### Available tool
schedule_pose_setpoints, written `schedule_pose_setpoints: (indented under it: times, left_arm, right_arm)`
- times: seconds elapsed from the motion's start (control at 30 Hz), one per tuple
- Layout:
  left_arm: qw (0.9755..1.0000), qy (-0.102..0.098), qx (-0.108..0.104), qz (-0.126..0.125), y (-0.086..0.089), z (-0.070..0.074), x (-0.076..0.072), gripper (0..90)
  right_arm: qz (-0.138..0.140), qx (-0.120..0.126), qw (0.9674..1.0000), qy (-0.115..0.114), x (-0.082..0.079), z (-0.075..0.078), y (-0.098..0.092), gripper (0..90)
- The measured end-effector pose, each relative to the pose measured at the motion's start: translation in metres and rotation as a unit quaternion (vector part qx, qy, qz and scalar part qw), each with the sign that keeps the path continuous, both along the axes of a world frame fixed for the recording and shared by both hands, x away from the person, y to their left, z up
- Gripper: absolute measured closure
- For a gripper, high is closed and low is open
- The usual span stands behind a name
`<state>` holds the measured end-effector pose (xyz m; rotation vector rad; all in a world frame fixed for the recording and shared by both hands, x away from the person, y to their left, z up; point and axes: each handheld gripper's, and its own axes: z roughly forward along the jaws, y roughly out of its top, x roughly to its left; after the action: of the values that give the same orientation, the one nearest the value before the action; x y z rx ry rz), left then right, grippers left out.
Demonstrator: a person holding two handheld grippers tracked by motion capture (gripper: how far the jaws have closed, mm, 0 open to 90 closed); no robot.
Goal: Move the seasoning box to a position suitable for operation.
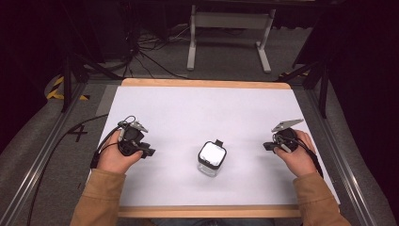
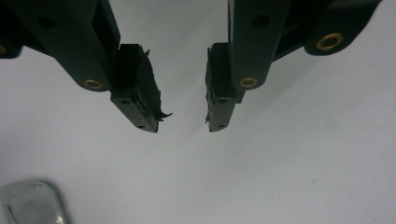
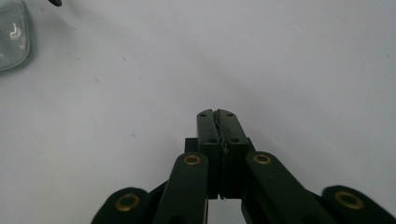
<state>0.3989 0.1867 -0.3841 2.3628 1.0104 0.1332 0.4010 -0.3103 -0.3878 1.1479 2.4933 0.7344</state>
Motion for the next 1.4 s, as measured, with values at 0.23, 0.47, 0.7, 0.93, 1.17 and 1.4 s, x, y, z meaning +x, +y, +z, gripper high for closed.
schedule_pose_setpoints:
  times: [0.23, 0.47, 0.7, 0.93, 1.17, 1.4]
  left_arm:
    - [0.9985, -0.026, -0.047, 0.006, -0.007, 0.007, -0.002, 84.4]
    - [0.9966, -0.034, -0.067, -0.035, -0.032, 0.017, -0.007, 89.7]
    - [0.9935, -0.03, -0.073, -0.083, -0.086, -0.001, -0.002, 89.8]
    - [0.9924, -0.028, -0.064, -0.101, -0.109, -0.011, -0.003, 89.8]
    - [0.9907, -0.021, -0.064, -0.118, -0.119, -0.013, -0.006, 89.7]
    - [0.9905, -0.021, -0.061, -0.121, -0.125, -0.015, -0.008, 89.8]
  right_arm:
    - [-0.006, 0.024, 0.9997, -0.008, -0.005, 0.002, -0.006, 90.0]
    - [-0.003, 0.035, 0.9993, -0.014, -0.011, 0.003, -0.007, 90.0]
    - [0.017, 0.088, 0.996, 0.005, -0.02, 0.005, -0.006, 88.8]
    - [0.019, 0.087, 0.9961, 0.0, -0.023, 0.008, -0.009, 89.8]
    - [0.018, 0.091, 0.9957, 0.0, -0.022, 0.008, -0.009, 89.8]
    - [0.017, 0.103, 0.9946, 0.004, -0.023, 0.009, -0.009, 89.5]
